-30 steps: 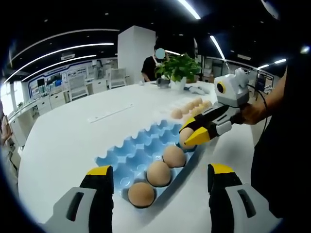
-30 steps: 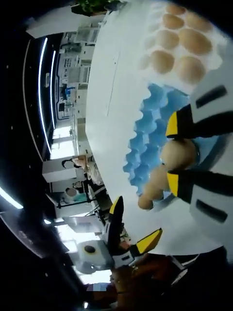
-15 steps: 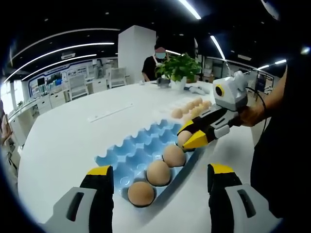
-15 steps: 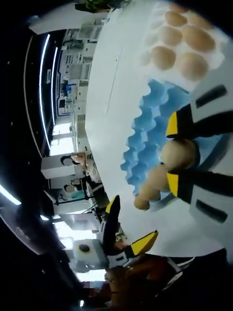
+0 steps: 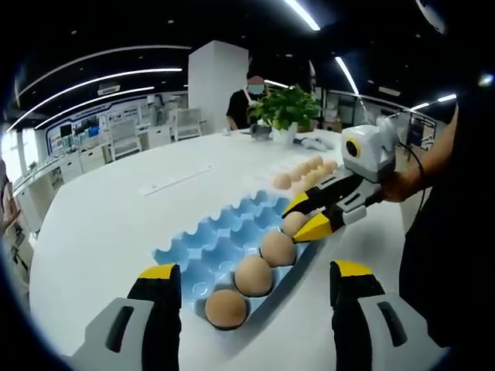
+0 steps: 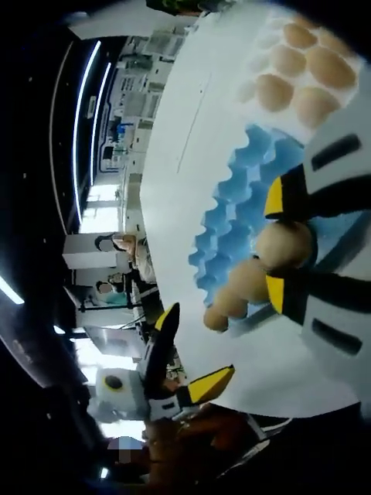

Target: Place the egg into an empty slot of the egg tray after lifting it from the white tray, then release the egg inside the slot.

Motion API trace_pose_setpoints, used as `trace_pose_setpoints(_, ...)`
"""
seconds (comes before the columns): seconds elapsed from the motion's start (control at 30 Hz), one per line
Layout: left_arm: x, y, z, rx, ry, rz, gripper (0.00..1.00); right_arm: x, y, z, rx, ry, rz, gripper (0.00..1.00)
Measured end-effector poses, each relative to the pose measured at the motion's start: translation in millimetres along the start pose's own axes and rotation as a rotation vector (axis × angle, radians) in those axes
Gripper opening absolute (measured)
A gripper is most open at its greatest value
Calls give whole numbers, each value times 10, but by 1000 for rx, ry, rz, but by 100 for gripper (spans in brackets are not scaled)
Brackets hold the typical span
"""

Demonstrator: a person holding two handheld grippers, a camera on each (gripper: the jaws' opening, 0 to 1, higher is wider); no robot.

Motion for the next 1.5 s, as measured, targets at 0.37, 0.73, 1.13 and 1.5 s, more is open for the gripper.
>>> trace_pose_setpoints(0.37,-1,-30,27,-2,-4,-4,79,-64,0,-28,4,0,8,25)
trace_pose_setpoints(0.73,-1,1,46,-5,-6,4,79,-248,-91,-7,42,-15,9,26)
trace_pose_setpoints(1.13,19,18,69,-4,-14,-1,78,-788,-82,288,108,-177,73,24)
trace_pose_setpoints(1.5,35,41,75,-4,-18,3,79,-1756,-413,1150,256,-607,104,24)
Point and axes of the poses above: the point that each gripper's makers call its tool centre point, and the gripper's own axes: x roughly forward along the fingers, z roughly to its right, y roughly out of its top, the point moved 1 cm from there along -x, roughly backward along the fingers, and after that the axes turned 6 degrees about y, right-handed, at the moved point
